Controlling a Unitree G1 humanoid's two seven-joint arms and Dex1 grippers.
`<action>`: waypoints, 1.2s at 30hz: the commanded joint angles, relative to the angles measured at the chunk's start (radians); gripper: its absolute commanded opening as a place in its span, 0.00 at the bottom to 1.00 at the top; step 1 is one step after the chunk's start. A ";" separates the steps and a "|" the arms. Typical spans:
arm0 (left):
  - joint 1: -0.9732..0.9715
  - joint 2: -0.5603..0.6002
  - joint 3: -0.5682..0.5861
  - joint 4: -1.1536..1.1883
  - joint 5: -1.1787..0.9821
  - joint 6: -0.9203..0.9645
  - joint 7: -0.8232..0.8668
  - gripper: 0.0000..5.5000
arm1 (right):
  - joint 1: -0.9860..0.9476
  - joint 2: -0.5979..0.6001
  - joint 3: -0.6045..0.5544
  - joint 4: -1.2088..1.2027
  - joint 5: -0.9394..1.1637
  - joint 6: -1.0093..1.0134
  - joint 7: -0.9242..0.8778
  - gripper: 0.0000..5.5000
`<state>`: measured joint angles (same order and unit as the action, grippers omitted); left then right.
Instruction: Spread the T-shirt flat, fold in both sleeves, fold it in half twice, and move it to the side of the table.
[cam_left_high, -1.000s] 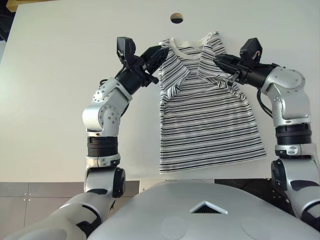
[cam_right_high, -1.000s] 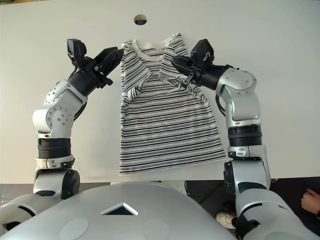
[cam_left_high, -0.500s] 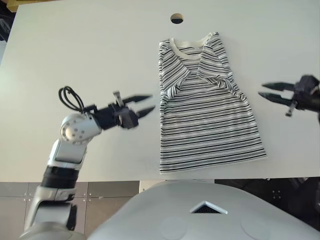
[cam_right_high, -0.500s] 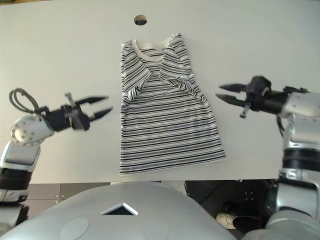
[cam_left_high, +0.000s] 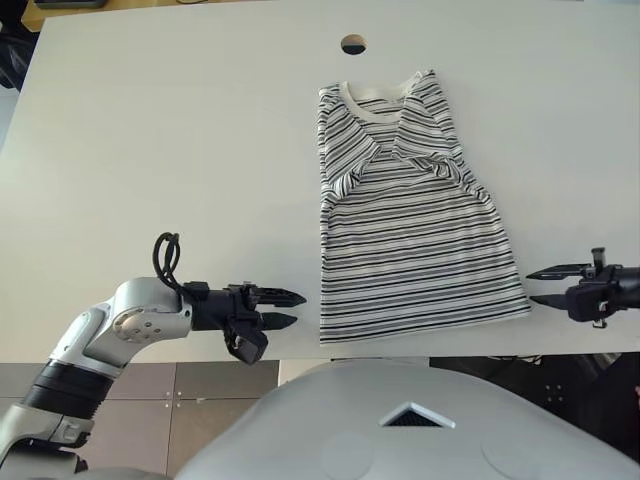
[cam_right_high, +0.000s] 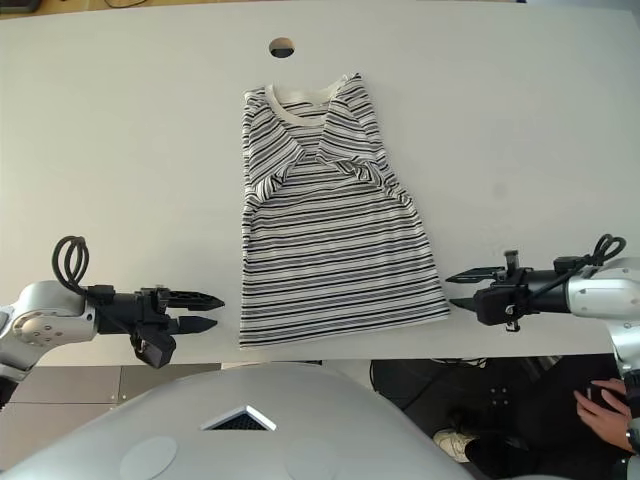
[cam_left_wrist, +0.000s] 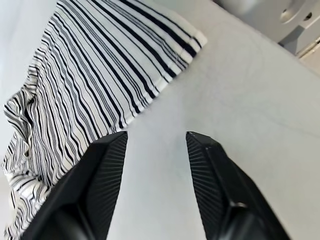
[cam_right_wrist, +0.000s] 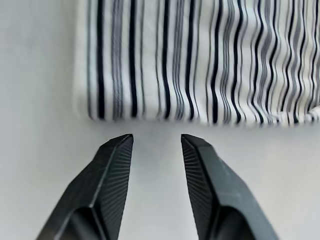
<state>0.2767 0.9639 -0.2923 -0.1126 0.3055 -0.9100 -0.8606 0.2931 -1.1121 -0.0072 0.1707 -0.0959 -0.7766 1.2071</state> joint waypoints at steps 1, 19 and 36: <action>-0.010 0.018 -0.074 0.006 -0.009 0.063 -0.061 0.42 | 0.051 -0.040 0.047 -0.009 -0.028 0.010 -0.003 0.33; -0.042 -0.077 -0.165 0.014 0.068 0.060 0.047 0.42 | -0.004 -0.048 0.182 -0.025 -0.055 -0.023 -0.074 0.33; -0.093 -0.125 -0.241 0.114 0.118 0.039 0.106 0.05 | -0.030 -0.075 0.259 -0.053 0.009 0.000 -0.064 0.02</action>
<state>0.1759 0.8403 -0.5090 -0.0518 0.3604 -0.9130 -0.7382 0.2388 -1.1806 0.2181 0.1111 -0.0719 -0.8040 1.1177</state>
